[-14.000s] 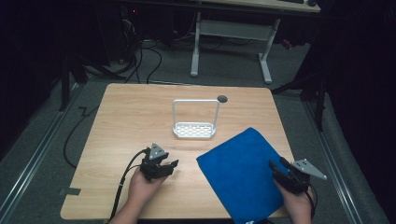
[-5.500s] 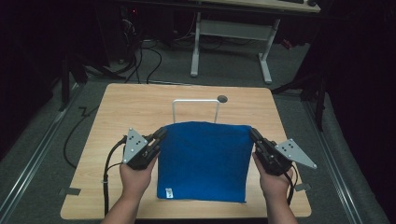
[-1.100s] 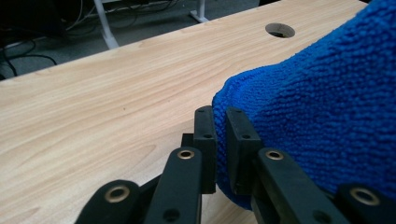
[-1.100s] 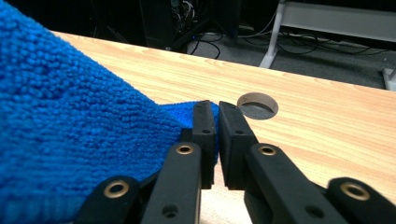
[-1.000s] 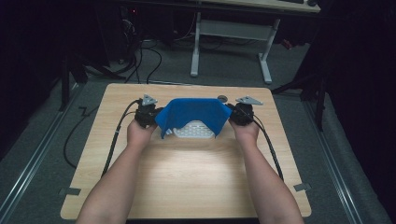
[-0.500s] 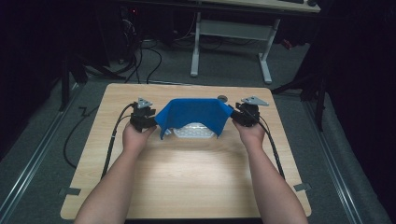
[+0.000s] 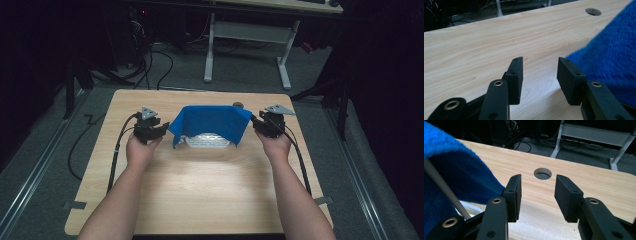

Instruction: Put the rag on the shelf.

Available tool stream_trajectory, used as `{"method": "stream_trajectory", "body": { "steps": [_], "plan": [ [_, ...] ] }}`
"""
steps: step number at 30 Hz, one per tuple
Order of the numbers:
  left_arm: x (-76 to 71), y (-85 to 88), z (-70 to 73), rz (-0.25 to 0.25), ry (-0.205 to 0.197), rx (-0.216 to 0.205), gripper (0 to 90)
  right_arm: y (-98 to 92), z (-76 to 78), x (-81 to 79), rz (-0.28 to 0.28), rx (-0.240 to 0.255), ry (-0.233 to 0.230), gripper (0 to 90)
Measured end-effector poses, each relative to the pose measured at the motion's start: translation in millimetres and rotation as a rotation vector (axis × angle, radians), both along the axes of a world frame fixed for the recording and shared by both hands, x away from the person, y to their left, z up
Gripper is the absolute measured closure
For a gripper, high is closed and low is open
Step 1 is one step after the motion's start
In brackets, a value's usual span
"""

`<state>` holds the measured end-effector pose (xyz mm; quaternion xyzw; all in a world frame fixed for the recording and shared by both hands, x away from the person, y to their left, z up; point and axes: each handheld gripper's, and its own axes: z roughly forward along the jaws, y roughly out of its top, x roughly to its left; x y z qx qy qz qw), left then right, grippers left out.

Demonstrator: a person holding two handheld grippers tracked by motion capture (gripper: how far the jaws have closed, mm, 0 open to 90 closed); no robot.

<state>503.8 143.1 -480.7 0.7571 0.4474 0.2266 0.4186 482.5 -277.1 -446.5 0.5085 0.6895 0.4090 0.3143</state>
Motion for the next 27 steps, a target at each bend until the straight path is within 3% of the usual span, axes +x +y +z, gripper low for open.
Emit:
{"method": "stream_trajectory", "body": {
  "steps": [3,8,10,13,17,19,27],
  "plan": [
    [-3.1,2.1,-0.7,0.003,-0.001,0.0,56.8,-2.4,-1.0,-3.9,-0.005,0.003,-0.016,58.2],
    [-12.0,6.7,-2.7,0.014,-0.01,-0.008,57.2,-8.6,-3.7,-11.0,-0.01,-0.006,0.005,58.1],
    [-15.5,8.2,-3.6,0.016,-0.011,-0.017,57.2,-11.9,-3.8,-15.7,-0.012,0.003,-0.015,58.6],
    [-21.6,9.3,-4.8,0.019,-0.019,-0.025,57.4,-15.3,-4.5,-19.8,-0.015,-0.001,-0.008,58.5],
    [-29.1,9.0,-6.1,0.016,-0.014,-0.013,57.6,-18.0,-5.0,-28.3,-0.008,-0.008,-0.015,58.4],
    [-36.9,7.7,-6.0,0.011,-0.031,-0.015,57.8,-18.9,-5.6,-35.3,-0.006,-0.011,-0.015,58.2],
    [-56.7,8.8,-6.9,0.014,-0.033,-0.016,58.0,-17.8,-6.4,-55.4,0.01,-0.031,-0.029,58.5]
  ]
}}
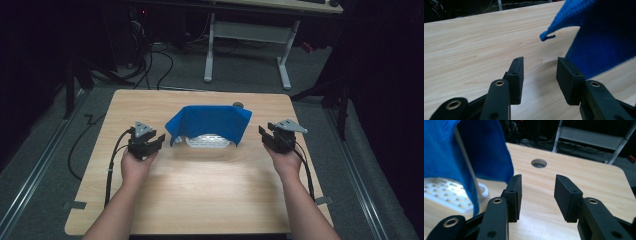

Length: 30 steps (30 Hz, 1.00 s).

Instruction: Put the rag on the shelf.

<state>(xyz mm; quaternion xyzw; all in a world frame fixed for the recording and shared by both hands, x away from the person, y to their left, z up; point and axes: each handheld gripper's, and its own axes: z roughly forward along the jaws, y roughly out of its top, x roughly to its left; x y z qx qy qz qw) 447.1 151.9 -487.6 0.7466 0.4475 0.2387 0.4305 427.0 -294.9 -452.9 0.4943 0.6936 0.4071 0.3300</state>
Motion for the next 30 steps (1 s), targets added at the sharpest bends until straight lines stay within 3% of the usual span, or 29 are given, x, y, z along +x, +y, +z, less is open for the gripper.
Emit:
{"method": "stream_trajectory", "body": {
  "steps": [3,7,12,20,22,25,27,30],
  "plan": [
    [-7.3,1.1,-0.9,0.008,0.0,0.013,58.0,1.6,0.4,-5.0,0.006,-0.018,0.006,58.7],
    [-23.6,3.6,-0.9,0.011,-0.012,-0.013,57.1,5.2,2.4,-19.9,0.043,-0.013,-0.02,56.7],
    [-45.7,2.6,0.6,-0.03,-0.029,-0.022,56.8,10.3,0.4,-39.0,0.069,-0.043,-0.017,55.7],
    [-83.3,-2.4,1.2,-0.11,-0.029,-0.046,55.3,19.9,-4.8,-77.6,0.106,-0.039,-0.037,53.5],
    [-97.6,-6.1,-2.9,-0.134,-0.026,-0.034,54.6,24.6,-10.3,-93.7,0.119,-0.025,-0.037,52.5],
    [-108.7,-9.7,-7.5,-0.149,-0.019,-0.026,53.8,28.0,-14.9,-103.9,0.131,-0.032,-0.036,51.8],
    [-125.9,-14.6,-15.2,-0.176,-0.005,-0.009,52.8,32.8,-23.3,-118.4,0.136,-0.028,-0.025,51.0],
    [-135.1,-16.8,-18.7,-0.184,0.005,0.007,52.1,35.5,-29.9,-127.1,0.141,-0.03,-0.013,49.8]
  ]
}}
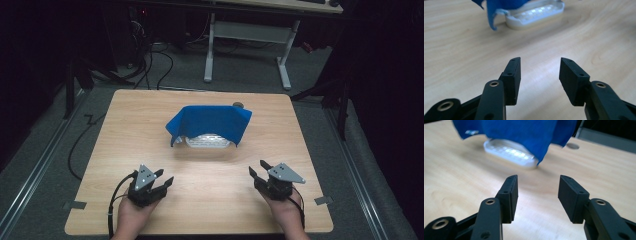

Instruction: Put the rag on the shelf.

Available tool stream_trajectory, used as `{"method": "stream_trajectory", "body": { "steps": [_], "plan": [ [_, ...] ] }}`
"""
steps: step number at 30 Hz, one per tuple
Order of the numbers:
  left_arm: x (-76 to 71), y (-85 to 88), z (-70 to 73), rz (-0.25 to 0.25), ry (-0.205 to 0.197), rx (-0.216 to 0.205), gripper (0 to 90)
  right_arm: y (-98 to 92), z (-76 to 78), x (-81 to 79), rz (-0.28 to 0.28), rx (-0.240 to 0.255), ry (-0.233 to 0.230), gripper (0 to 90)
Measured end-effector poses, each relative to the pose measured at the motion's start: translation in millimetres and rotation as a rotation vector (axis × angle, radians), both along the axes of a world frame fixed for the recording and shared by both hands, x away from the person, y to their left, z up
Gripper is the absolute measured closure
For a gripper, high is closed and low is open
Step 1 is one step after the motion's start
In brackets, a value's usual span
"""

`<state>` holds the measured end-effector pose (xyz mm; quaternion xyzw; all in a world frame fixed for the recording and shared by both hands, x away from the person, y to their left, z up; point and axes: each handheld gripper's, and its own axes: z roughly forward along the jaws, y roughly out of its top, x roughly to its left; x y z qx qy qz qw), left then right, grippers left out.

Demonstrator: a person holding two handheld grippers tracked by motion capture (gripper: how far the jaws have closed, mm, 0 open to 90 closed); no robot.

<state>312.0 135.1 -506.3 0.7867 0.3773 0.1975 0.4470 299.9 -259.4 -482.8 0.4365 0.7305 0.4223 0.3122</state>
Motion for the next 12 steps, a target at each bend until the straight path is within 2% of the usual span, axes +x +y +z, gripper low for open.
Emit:
{"method": "stream_trajectory", "body": {
  "steps": [1,2,4,5,7,12],
  "plan": [
    [-4.7,-2.0,-3.4,-0.003,0.006,0.002,52.1,0.7,-2.9,-3.6,0.004,-0.002,0.004,49.3],
    [-7.8,-4.0,-6.4,-0.013,0.022,0.012,52.0,2.8,-14.0,-15.8,0.002,-0.012,0.019,48.9],
    [-12.9,-11.3,-12.1,-0.038,0.044,0.037,52.0,3.4,-18.2,-19.2,0.005,-0.026,0.028,48.8],
    [-14.9,-15.3,-13.4,-0.055,0.051,0.046,51.8,5.1,-24.4,-24.1,0.013,-0.046,0.054,48.5],
    [-16.8,-22.3,-13.9,-0.08,0.043,0.067,51.0,8.5,-31.5,-29.2,0.039,-0.064,0.079,48.3],
    [-15.5,-27.0,-14.2,-0.088,0.029,0.088,50.7,9.9,-30.2,-27.0,0.035,-0.054,0.071,47.5]
  ]
}}
